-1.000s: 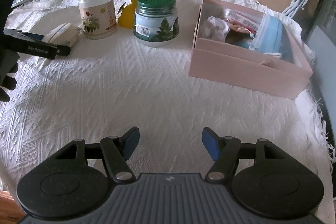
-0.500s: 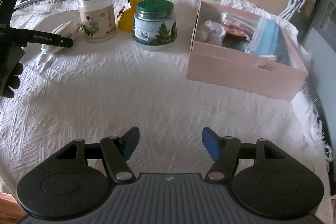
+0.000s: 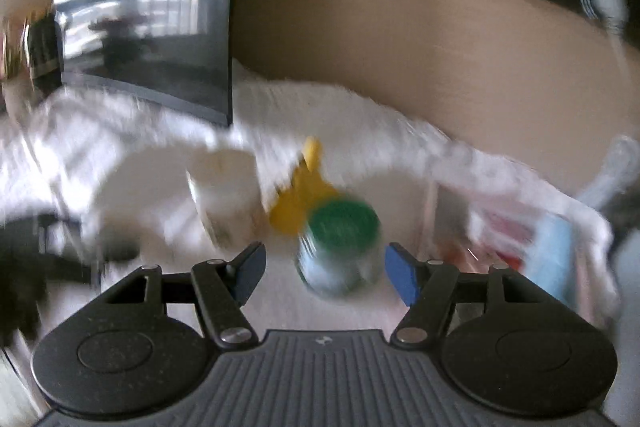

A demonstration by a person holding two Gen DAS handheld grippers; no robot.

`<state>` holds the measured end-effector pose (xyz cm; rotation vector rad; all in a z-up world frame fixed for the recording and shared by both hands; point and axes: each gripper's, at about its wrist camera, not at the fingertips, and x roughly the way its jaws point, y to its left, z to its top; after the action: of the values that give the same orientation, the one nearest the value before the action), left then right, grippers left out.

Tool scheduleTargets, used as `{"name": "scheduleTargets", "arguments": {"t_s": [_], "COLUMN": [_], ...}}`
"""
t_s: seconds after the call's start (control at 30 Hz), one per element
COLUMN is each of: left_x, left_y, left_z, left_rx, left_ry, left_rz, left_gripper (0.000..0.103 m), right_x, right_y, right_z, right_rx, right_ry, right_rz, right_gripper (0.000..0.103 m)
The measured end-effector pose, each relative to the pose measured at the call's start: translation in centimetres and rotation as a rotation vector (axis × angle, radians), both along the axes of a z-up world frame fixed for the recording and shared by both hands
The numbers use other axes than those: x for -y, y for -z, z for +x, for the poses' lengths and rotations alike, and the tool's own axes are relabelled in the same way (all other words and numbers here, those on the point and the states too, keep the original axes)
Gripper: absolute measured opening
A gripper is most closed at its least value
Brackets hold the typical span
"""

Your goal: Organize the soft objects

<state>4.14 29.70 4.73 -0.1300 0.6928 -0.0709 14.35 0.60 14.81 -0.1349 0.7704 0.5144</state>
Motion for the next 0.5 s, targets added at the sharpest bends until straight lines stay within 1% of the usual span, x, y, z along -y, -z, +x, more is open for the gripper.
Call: {"name": "scheduleTargets", "arguments": {"t_s": [0.1,0.17,0.2,0.23,0.27,0.3,0.33,0.37,0.4,0.43,0.5], "left_x": [-0.7,-1.4,-1.9,-2.5,-2.9,-3.4,-4.0,-4.5,-4.8,-5.1,-5.4], "left_y": [-0.9,-1.3,-1.4,-1.5,-1.5,-1.5,-1.3,-1.0,-0.7,-0.3,0.2], "left_z": [-1.1,-1.5,-1.6,-1.7,-1.7,-1.6,-1.4,-1.0,-0.6,-0.3,-0.2], "left_rx": [0.026,0.044,0.052,0.06,0.069,0.076,0.08,0.065,0.051,0.035,0.014], "left_ry": [0.0,-0.011,-0.019,-0.03,-0.047,-0.057,-0.07,-0.073,-0.068,-0.061,-0.045], "left_rz": [-0.039,-0.05,-0.058,-0.067,-0.067,-0.069,-0.071,-0.072,-0.078,-0.092,-0.117], "left_gripper": [0.098,0.097,0.094,0.087,0.041,0.015,0.016,0.016,0.016,0.016,0.017], "right_x": [-2.6,-4.6,-5.8,-7.0,-8.3,-9.3,-10.1,-10.6,-10.7,-10.7,-10.4], "right_y": [-1.3,-0.7,0.0,1.0,2.2,3.4,4.6,5.8,6.7,7.2,7.2], "right_z": [6.7,10.9,12.7,14.2,15.5,16.3,17.2,17.9,18.3,18.5,18.2], "right_rx": [-0.155,-0.251,-0.273,-0.286,-0.297,-0.307,-0.323,-0.343,-0.367,-0.383,-0.376], "right_ry": [0.044,0.07,0.076,0.084,0.096,0.109,0.122,0.137,0.145,0.145,0.135], "right_rz": [0.076,0.109,0.102,0.077,0.038,0.0,-0.038,-0.071,-0.083,-0.075,-0.061], "right_gripper": [0.067,0.066,0.066,0.065,0.063,0.055,0.043,0.036,0.027,0.023,0.02]}}
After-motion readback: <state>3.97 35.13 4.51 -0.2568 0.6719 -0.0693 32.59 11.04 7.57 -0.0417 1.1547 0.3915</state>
